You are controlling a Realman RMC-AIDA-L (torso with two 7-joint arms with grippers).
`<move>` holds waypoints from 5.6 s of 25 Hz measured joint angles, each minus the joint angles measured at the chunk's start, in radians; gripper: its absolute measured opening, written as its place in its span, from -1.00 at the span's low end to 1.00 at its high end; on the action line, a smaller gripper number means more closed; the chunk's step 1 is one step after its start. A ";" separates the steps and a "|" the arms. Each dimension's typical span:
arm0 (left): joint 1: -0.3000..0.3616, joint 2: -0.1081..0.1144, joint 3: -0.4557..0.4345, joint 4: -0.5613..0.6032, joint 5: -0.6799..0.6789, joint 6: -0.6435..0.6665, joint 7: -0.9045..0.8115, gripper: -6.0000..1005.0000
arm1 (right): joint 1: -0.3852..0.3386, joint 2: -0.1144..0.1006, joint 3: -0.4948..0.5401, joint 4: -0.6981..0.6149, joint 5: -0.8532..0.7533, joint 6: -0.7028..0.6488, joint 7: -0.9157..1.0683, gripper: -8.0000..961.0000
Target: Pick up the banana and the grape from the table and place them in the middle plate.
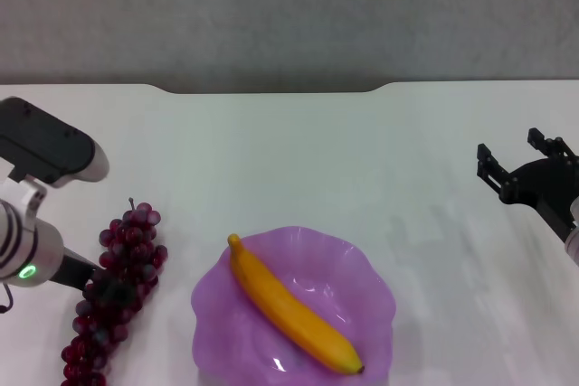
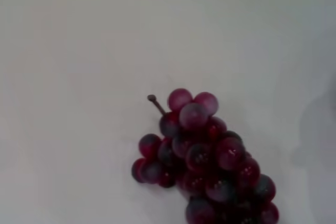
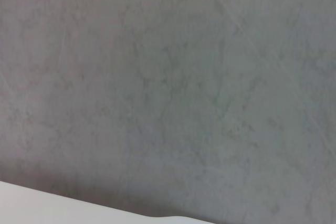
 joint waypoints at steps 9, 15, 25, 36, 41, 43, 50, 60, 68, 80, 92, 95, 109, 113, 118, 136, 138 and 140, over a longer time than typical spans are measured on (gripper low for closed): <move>-0.040 -0.004 0.007 -0.083 -0.021 -0.015 0.006 0.81 | 0.000 0.000 0.000 0.000 0.000 0.000 0.000 0.64; -0.044 -0.003 0.007 -0.094 -0.036 -0.032 0.006 0.81 | 0.000 0.000 0.000 -0.001 0.000 0.000 0.000 0.64; -0.070 0.000 -0.002 -0.154 -0.026 -0.059 -0.006 0.20 | -0.001 0.000 0.000 -0.001 0.000 0.000 0.000 0.64; -0.063 0.001 -0.002 -0.149 -0.025 -0.071 -0.011 -0.18 | -0.003 0.000 0.000 -0.002 0.000 0.000 0.000 0.64; -0.063 0.001 -0.002 -0.149 -0.024 -0.071 -0.011 -0.28 | -0.004 0.000 0.000 -0.001 0.000 0.000 0.000 0.64; -0.062 0.001 -0.002 -0.149 -0.024 -0.071 -0.011 -0.30 | -0.005 0.000 0.000 -0.001 0.000 0.000 0.000 0.64; -0.059 0.001 -0.002 -0.148 -0.022 -0.071 -0.011 -0.33 | -0.005 0.000 0.000 -0.001 0.000 0.000 0.000 0.64; 0.020 0.001 -0.002 -0.020 -0.013 -0.079 -0.005 -0.36 | -0.006 0.000 0.000 0.000 0.000 -0.001 0.000 0.64; 0.028 0.001 -0.002 -0.016 -0.013 -0.082 -0.002 -0.40 | -0.009 0.000 0.000 0.002 0.000 -0.008 0.000 0.64; 0.090 0.000 0.004 0.070 -0.017 -0.114 -0.001 -0.46 | -0.009 0.000 0.000 0.002 0.000 -0.009 0.000 0.64; 0.160 -0.001 -0.002 0.148 -0.079 -0.185 0.028 -0.48 | -0.009 0.000 0.000 -0.003 0.000 -0.009 0.000 0.64; 0.185 -0.001 -0.002 0.177 -0.109 -0.209 0.044 -0.49 | -0.009 0.000 0.000 -0.003 0.000 -0.009 0.000 0.64; 0.310 0.000 -0.035 0.344 -0.406 -0.332 0.244 -0.51 | -0.011 0.000 0.000 -0.003 0.000 -0.008 0.000 0.64; 0.336 0.001 -0.069 0.368 -0.571 -0.337 0.369 -0.51 | -0.012 0.000 0.000 -0.003 0.000 -0.009 0.000 0.64; 0.367 0.002 -0.120 0.403 -0.813 -0.278 0.565 -0.51 | -0.012 0.000 0.000 -0.004 0.001 -0.007 0.000 0.64; 0.337 -0.002 -0.161 0.119 -1.380 0.097 1.101 -0.52 | -0.006 0.000 0.000 -0.006 0.004 -0.002 0.000 0.64; 0.312 -0.001 -0.144 0.074 -1.386 0.120 1.138 -0.52 | -0.006 0.000 0.001 -0.006 0.004 -0.002 0.000 0.64; 0.296 -0.001 -0.129 0.034 -1.387 0.131 1.177 -0.53 | -0.005 0.000 0.001 -0.006 0.004 -0.002 0.000 0.64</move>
